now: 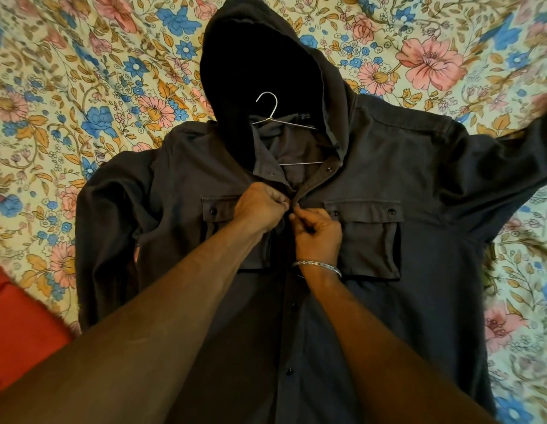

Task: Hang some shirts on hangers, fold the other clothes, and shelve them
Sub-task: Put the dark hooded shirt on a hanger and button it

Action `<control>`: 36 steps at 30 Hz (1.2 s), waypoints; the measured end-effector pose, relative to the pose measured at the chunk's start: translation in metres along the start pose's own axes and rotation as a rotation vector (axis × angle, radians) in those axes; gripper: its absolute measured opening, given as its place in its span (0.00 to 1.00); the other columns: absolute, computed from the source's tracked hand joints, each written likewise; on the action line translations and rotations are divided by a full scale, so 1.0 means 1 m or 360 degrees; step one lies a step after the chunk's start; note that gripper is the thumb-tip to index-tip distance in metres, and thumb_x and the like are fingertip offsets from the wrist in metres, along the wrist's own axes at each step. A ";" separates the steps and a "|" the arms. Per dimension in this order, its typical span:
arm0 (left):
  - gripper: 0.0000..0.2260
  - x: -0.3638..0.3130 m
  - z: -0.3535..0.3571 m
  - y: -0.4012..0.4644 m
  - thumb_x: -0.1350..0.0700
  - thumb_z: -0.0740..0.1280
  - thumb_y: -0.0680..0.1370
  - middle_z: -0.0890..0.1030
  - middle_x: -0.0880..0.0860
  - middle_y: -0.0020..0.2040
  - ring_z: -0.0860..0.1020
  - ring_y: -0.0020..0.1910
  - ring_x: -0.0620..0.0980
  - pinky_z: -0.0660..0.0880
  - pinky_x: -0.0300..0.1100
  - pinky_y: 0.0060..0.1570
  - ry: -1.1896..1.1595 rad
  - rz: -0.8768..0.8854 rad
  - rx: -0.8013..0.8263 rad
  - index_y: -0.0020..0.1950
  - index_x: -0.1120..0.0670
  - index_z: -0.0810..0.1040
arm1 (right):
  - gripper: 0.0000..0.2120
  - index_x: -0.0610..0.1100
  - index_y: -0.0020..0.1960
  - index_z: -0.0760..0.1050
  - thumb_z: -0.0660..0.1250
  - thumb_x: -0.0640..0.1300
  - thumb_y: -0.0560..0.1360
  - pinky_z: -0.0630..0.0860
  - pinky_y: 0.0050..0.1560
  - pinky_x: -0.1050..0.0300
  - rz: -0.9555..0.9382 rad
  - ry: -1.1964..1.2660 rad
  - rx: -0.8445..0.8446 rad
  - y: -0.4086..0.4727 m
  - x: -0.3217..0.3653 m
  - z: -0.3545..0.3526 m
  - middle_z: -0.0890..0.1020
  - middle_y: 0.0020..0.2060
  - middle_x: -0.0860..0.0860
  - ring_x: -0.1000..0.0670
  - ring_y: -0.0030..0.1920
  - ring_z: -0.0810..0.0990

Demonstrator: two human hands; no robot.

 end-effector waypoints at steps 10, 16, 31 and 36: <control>0.06 0.001 -0.002 -0.019 0.54 0.72 0.78 0.85 0.45 0.41 0.83 0.36 0.44 0.79 0.38 0.40 -0.0145 0.0111 -0.0203 0.42 0.46 0.84 | 0.04 0.45 0.47 0.85 0.73 0.45 0.75 0.80 0.32 0.55 0.0325 0.0209 -0.0034 0.008 0.028 -0.017 0.85 0.34 0.50 0.50 0.30 0.83; 0.11 0.010 -0.013 -0.021 0.58 0.68 0.82 0.83 0.48 0.54 0.85 0.38 0.42 0.79 0.40 0.44 -0.0895 -0.0042 -0.0579 0.65 0.53 0.79 | 0.15 0.42 0.61 0.77 0.71 0.49 0.78 0.73 0.23 0.59 0.0383 0.0334 -0.0373 0.044 0.059 -0.051 0.85 0.38 0.47 0.48 0.28 0.83; 0.17 -0.038 -0.061 0.023 0.61 0.70 0.79 0.74 0.55 0.62 0.71 0.61 0.55 0.72 0.47 0.56 0.0919 0.1368 -0.0786 0.67 0.53 0.78 | 0.08 0.51 0.35 0.80 0.76 0.46 0.71 0.84 0.42 0.43 0.0507 0.0309 -0.0279 0.070 0.065 -0.004 0.84 0.31 0.49 0.49 0.34 0.85; 0.11 -0.048 -0.073 0.038 0.48 0.68 0.80 0.78 0.47 0.65 0.69 0.70 0.53 0.60 0.52 0.64 0.1250 0.1414 -0.0591 0.60 0.48 0.82 | 0.06 0.47 0.44 0.83 0.74 0.48 0.69 0.82 0.41 0.49 0.0236 0.0038 -0.0345 0.073 0.075 0.001 0.83 0.33 0.55 0.55 0.35 0.82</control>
Point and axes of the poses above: each hand's wrist, its own y-axis towards the middle knuckle, its own z-axis out of the palm, x = y × z, the point moved 1 cm from there along y, towards the middle knuckle
